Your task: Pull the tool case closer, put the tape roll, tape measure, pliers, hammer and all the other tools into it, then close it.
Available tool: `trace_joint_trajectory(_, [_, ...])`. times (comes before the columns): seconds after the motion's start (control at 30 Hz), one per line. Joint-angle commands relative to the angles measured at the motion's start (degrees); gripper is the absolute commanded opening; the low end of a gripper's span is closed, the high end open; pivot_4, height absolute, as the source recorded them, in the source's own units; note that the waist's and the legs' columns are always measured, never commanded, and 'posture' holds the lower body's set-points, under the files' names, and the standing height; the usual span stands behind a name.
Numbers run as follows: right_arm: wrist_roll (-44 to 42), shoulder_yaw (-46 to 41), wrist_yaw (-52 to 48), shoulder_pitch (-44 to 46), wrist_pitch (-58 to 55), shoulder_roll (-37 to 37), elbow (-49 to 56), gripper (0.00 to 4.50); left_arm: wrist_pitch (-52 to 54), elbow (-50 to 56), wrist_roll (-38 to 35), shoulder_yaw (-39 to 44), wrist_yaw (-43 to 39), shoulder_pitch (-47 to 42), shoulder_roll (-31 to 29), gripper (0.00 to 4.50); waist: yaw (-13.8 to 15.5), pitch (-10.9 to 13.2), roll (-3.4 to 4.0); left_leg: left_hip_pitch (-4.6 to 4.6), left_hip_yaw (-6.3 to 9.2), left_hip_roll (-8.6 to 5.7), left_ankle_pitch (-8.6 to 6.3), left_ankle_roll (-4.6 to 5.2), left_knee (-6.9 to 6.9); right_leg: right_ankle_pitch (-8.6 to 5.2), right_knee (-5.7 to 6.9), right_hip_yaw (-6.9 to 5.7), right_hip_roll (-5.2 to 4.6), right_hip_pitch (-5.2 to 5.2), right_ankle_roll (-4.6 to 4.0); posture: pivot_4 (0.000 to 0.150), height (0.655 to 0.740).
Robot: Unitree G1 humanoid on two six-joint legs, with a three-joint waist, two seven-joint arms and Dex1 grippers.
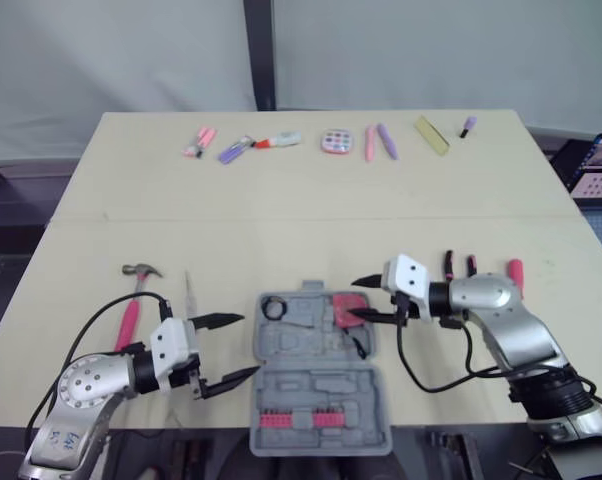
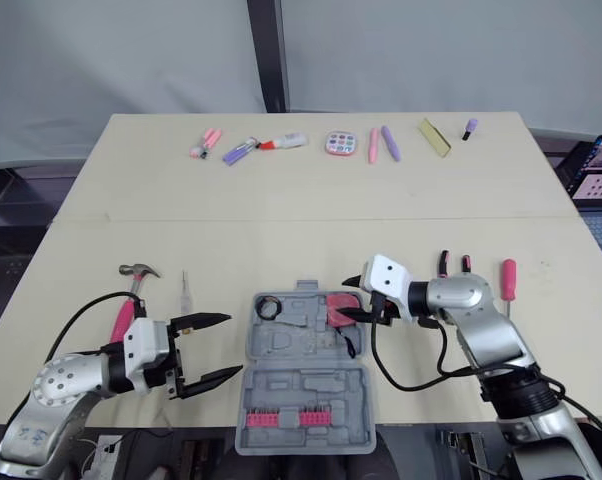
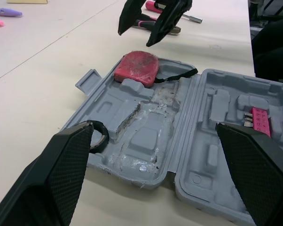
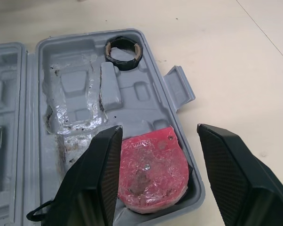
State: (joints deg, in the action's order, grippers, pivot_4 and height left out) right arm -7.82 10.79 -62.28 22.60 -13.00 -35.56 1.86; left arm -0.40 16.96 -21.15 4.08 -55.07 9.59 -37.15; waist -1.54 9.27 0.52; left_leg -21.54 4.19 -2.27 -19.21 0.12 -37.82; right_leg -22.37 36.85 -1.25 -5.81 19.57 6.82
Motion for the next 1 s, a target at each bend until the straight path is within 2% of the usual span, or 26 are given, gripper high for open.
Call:
trace_joint_trajectory(0.03, [-0.92,-0.68,-0.10,-0.38,2.54,0.37,-0.88,2.71,-0.31,0.79,-0.61,1.50,-0.26,0.47,-0.75,4.50,0.01,0.00,0.00,0.00,0.00,0.00,0.00,0.00,0.00,0.00,0.00,0.00,0.00,0.01,0.00,0.150,0.7400])
trace_joint_trajectory(0.27, [-0.83,-0.38,-0.20,-1.56,4.73,0.91,-3.10,2.71,0.05,1.30,-0.89,2.04,-0.37,0.99,-1.26,4.50,0.06,0.00,0.00,0.00,0.00,-0.02,0.00,0.00,-0.02,0.00,0.00,0.03,-0.01,-0.01,0.00,0.150,0.7400])
trace_joint_trajectory(0.37, [-0.83,-0.66,0.41,-1.78,4.85,1.13,-3.18,1.99,0.20,1.51,-0.97,2.18,-0.43,1.22,-1.47,4.50,0.03,0.00,0.00,0.00,0.00,-0.01,0.00,0.00,-0.01,0.00,-0.01,0.04,-0.01,-0.01,0.00,0.150,0.7400])
trace_joint_trajectory(0.4, [-0.78,-0.70,0.56,-1.72,4.67,1.18,-3.28,1.53,0.25,1.54,-0.99,2.22,-0.47,1.25,-1.55,4.50,0.03,0.00,0.01,0.00,0.00,-0.01,0.00,0.00,-0.01,0.00,-0.01,0.04,-0.01,-0.01,0.00,0.150,0.7400])
trace_joint_trajectory(1.0, [1.58,0.13,1.59,-1.64,8.50,2.58,-10.68,1.53,1.27,1.98,-0.85,2.67,-0.67,0.71,-1.81,4.50,0.03,0.00,0.01,0.00,0.00,-0.01,0.00,0.00,-0.02,0.00,0.00,0.04,0.01,-0.01,0.00,0.150,0.7400])
